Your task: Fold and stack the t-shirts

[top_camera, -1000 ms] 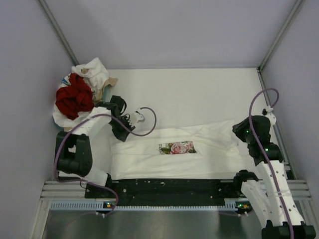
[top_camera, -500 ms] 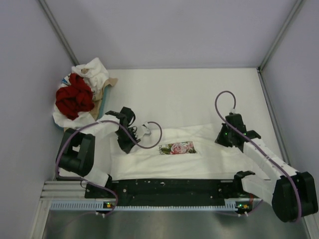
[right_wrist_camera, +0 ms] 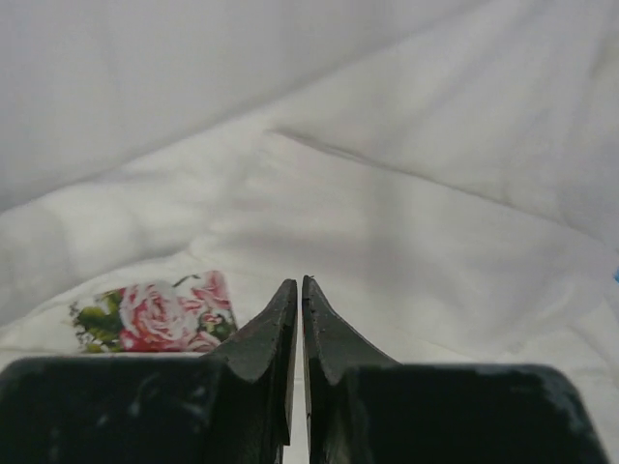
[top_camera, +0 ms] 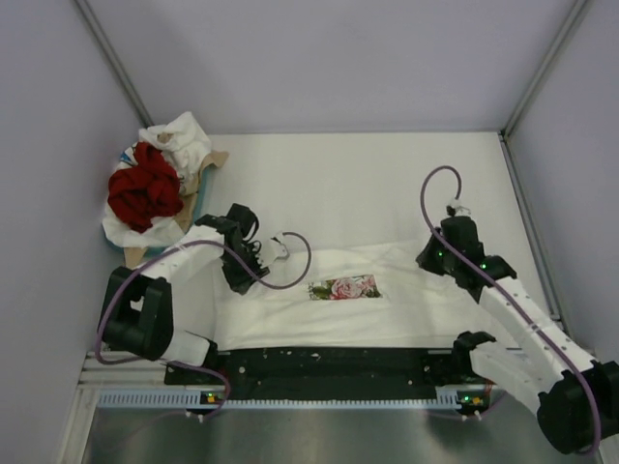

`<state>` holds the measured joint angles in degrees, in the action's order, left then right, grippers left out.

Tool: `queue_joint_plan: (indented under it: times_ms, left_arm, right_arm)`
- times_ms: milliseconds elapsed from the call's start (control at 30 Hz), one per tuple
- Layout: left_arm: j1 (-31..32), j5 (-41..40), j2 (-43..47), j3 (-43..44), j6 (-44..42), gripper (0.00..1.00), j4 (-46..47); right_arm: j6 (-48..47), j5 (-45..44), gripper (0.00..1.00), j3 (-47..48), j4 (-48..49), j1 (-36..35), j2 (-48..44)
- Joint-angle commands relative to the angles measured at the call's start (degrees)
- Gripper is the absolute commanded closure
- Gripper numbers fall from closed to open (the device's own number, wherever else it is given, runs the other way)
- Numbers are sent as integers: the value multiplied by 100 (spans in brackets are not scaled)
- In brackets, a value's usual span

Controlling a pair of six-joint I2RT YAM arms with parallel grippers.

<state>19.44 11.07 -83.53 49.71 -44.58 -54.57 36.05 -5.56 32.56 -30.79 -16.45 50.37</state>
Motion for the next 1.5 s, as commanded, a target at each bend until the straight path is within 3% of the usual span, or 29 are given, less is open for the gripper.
queue_joint_plan:
  times_ms: [0,100,233,333,567,833,1067,1167,1300,1467]
  left_arm:
    - [-46,88,433,504,256,61,112]
    - [-177,80,408,390,335,62,341]
    - [-397,-148,153,127,388,63,560]
    - [-581,-272,39,-233,380,63,850]
    - [-749,-465,-234,-700,441,64,1246]
    - [-810,-685,-533,-656,406,64,1361]
    - [-802,-62,-156,-138,397,59,843]
    - [-802,211,195,125,406,59,658]
    - [-810,-95,495,118,459,55,868]
    - [-880,-807,136,-409,467,55,1360]
  right_arm:
    - [-1011,854,94,1075,1144,-770,918]
    - [-1442,1013,100,1866,1110,-1438,2157]
    - [-1821,1241,100,2930,698,-1940,3942]
    - [-1874,1233,100,3187,495,-2221,4463]
    - [-1672,943,100,2529,451,-2556,4368]
    - [-1206,1163,100,1491,214,-2565,3402]
    - [-1364,1040,100,1797,-138,-2565,2768]
    - [-1434,410,100,2341,-156,-2548,2837]
    - [-1137,-401,100,2651,-428,-2189,3338]
    - [-688,-770,100,1853,-428,-1915,3462]
